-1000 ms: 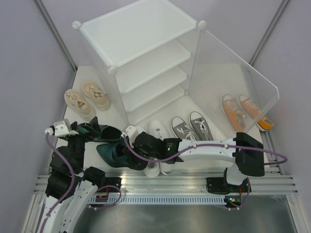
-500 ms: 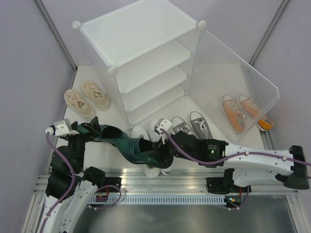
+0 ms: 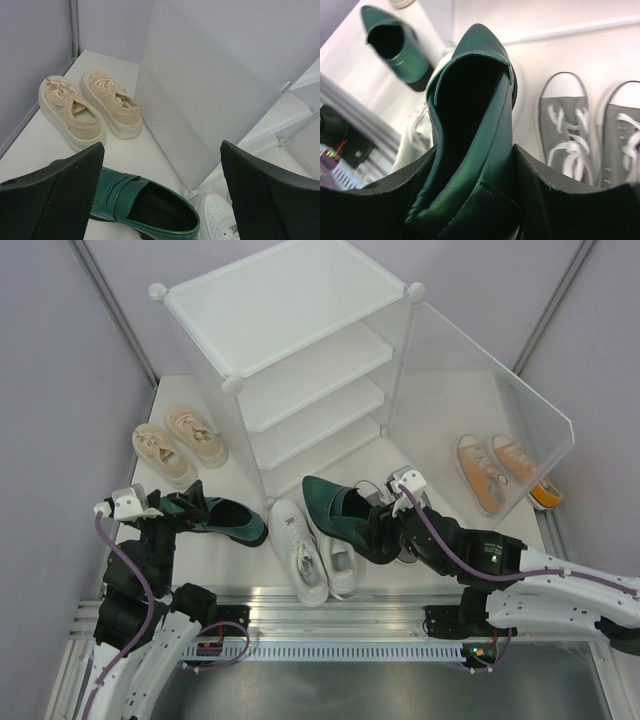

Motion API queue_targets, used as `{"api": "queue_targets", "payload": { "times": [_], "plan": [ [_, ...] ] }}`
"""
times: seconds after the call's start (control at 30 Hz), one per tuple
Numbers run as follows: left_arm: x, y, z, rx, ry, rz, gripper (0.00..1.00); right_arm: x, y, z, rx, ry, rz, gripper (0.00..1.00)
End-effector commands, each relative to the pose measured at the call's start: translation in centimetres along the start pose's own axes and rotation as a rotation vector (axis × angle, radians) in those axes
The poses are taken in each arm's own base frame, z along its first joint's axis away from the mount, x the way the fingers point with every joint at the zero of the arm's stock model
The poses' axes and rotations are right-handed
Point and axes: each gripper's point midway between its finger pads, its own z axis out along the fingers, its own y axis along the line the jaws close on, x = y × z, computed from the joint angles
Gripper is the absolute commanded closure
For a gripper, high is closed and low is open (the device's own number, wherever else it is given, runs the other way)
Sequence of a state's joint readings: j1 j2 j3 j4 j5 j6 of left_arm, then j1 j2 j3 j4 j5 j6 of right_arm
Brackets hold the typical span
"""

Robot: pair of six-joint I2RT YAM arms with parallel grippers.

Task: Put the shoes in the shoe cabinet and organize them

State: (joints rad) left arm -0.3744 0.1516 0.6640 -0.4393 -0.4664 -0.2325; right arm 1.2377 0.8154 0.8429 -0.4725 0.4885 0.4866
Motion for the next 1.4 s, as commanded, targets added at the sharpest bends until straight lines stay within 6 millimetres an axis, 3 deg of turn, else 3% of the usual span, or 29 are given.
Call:
{"api": "queue_targets", "payload": {
  "times": [0.0,0.33,0.8,0.9,1.2,1.37],
  "plan": [
    [-0.1,-0.2,0.2,0.006,-0.004,-0.007,0.0,-3.8,-2.0,0.2,0.112,-0.155,0.108,0.99],
    [0.0,-0.2,0.2,0.006,-0.001,-0.006,0.0,-5.4,-6.0,4.2,0.194,-0.206,0.129,0.99],
    [0.0,-0.6,0.1,0.028,0.0,-0.008,0.01,-7.6,-9.5,8.2,0.155,-0.337,0.167,0.99],
    [0.0,-0.6,0.1,0.031,0.001,-0.008,0.0,-8.4,-9.4,9.4,0.116,-0.366,0.189,0.99],
    [0.0,-0.8,0.1,0.037,0.003,-0.009,0.0,-8.1,-8.6,14.8,0.055,-0.354,0.224,0.99],
    [0.1,-0.9,0.2,0.041,0.005,-0.009,0.0,-8.3,-8.2,16.7,0.029,-0.374,0.246,0.99]
  ]
}}
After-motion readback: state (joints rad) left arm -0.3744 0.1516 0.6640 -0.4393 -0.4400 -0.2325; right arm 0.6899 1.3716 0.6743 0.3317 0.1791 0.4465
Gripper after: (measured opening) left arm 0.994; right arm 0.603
